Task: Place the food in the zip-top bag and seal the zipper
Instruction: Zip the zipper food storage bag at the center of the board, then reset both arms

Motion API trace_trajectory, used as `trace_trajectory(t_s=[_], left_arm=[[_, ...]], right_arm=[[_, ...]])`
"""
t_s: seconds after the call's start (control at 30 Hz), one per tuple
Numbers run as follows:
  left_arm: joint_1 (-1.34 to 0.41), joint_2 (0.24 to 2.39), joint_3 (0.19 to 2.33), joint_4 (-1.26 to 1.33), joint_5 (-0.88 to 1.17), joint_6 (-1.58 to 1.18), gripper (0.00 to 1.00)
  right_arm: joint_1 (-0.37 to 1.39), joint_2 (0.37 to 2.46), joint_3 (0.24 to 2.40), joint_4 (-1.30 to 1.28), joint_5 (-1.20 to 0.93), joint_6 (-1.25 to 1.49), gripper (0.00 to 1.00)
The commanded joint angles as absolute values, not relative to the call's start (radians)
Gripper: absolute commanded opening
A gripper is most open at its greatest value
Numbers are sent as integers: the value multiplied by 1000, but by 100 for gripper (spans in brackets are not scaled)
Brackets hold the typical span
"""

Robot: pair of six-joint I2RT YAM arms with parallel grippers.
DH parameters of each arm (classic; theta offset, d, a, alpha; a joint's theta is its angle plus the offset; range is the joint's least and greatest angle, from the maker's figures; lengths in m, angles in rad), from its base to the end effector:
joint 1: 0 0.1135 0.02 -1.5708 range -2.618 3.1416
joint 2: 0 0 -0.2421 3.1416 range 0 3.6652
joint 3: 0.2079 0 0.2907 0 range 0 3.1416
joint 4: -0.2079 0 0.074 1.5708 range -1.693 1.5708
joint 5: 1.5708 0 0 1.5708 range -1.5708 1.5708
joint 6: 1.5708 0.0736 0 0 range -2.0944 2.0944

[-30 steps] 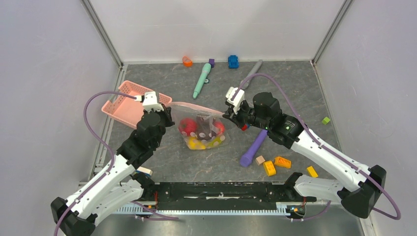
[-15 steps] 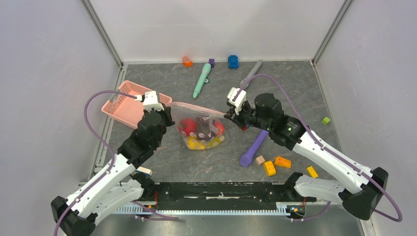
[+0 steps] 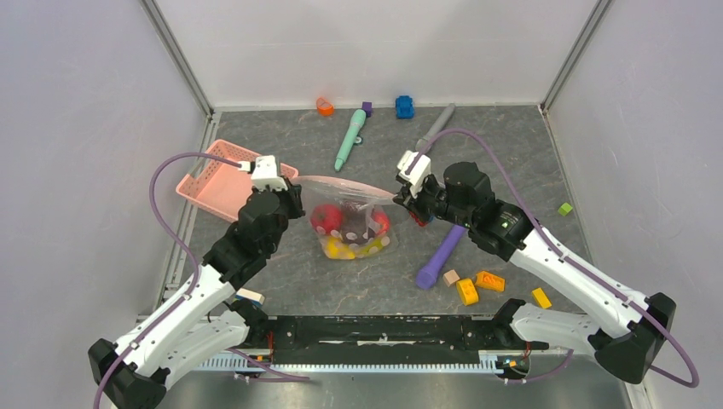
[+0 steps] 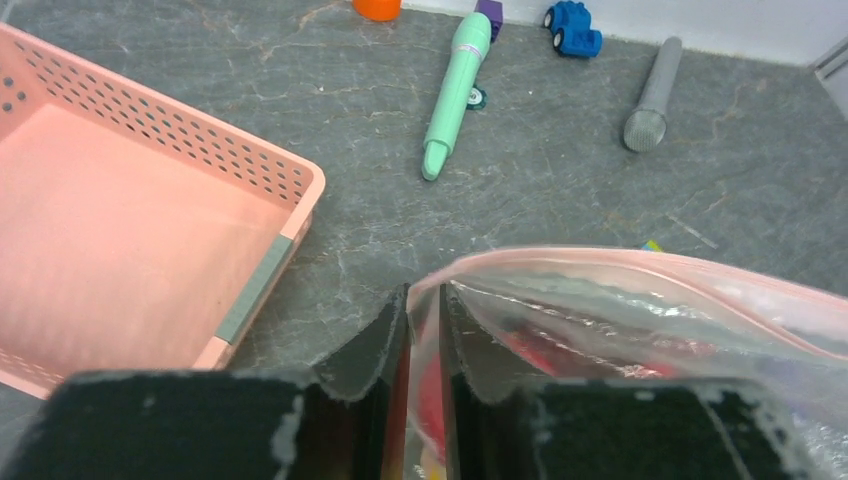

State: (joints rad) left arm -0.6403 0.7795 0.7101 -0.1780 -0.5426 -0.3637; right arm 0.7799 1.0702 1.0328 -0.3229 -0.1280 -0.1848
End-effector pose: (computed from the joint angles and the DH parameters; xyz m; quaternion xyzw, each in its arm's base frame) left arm 0.2381 -0.1300 0.2903 -0.0583 0.7755 -0.0995 0.6207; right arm 0.2265 0.2372 0.3234 -0.4129 0.7102 0.2168 0.5274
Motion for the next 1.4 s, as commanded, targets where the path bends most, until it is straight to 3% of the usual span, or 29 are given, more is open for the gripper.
trace_trajectory(t_s=[0.0, 0.03, 0.07, 0.17, 0.23, 0.37, 0.53, 0.67, 0.8, 1.0, 1.37], left_arm=[[-618, 781, 761, -190, -433, -291, 71], [-618, 777, 762, -189, -401, -291, 97], [-618, 771, 764, -186, -371, -295, 100], [-618, 756, 777, -195, -356, -317, 100], [-618, 743, 789, -215, -360, -337, 100], [-618, 702, 809, -254, -313, -408, 100], [-618, 639, 901, -443, -304, -541, 100], [-618, 575, 976, -659, -402, -598, 100], [-618, 526, 1024, -825, -607, -629, 100], [-618, 597, 1111, -1093, -768, -716, 100], [-618, 676, 1058, -1108, -742, -816, 100]], right_arm=[[763, 1059, 1038, -332, -53, -165, 0], [762, 1064, 1041, -319, -37, -155, 2], [762, 1068, 1041, -308, -21, -148, 4], [762, 1085, 1047, -266, 32, -135, 9], [762, 1097, 1056, -247, 44, -133, 22], [762, 1111, 1070, -224, 40, -141, 62], [762, 1081, 1077, -204, 56, -128, 96], [762, 1010, 1028, -177, 124, -98, 98], [753, 950, 988, -198, 331, -49, 98], [609, 887, 951, -307, 443, 63, 98], [456, 806, 695, -275, 686, 252, 98]])
